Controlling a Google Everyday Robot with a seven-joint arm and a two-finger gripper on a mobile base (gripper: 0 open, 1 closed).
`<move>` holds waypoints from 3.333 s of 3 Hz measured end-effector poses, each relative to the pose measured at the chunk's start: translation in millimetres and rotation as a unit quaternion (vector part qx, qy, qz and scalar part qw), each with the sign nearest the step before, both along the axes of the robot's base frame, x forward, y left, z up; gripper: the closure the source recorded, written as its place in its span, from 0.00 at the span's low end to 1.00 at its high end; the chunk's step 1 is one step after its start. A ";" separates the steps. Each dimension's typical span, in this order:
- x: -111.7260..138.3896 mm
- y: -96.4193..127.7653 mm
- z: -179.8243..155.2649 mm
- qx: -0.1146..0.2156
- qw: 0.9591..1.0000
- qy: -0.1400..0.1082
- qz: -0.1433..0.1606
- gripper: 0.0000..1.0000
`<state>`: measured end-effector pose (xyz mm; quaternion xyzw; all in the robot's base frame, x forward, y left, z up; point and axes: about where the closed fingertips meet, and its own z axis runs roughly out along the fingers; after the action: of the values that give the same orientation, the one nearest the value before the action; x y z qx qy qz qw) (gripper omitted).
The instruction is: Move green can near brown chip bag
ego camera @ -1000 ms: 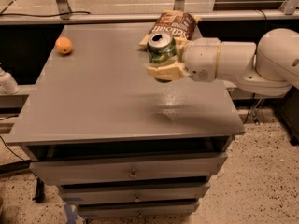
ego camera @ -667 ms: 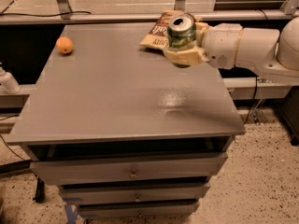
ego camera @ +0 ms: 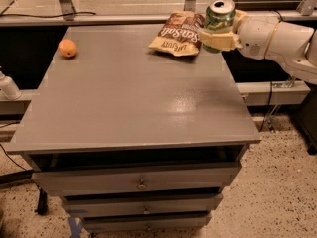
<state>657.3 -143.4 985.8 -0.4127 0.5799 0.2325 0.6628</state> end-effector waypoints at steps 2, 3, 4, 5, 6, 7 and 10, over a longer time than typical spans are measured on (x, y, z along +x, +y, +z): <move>70.6 -42.7 -17.7 0.031 0.999 0.007 -0.044 1.00; 89.8 -61.8 -37.7 0.027 0.997 0.025 -0.072 1.00; 105.0 -71.3 -63.2 0.033 0.994 0.046 -0.092 1.00; 120.8 -70.2 -82.2 0.057 0.991 0.060 -0.102 1.00; 135.6 -59.9 -94.6 0.078 0.989 0.071 -0.103 1.00; 148.4 -46.4 -100.8 0.089 0.987 0.085 -0.103 1.00; 153.5 -45.7 -117.5 0.089 0.977 0.142 -0.130 0.38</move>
Offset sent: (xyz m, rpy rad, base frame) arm 0.1098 -0.0796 -0.0364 0.0409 0.0449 -0.1703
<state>810.7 -189.1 868.3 -0.2357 0.6941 0.2514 0.6321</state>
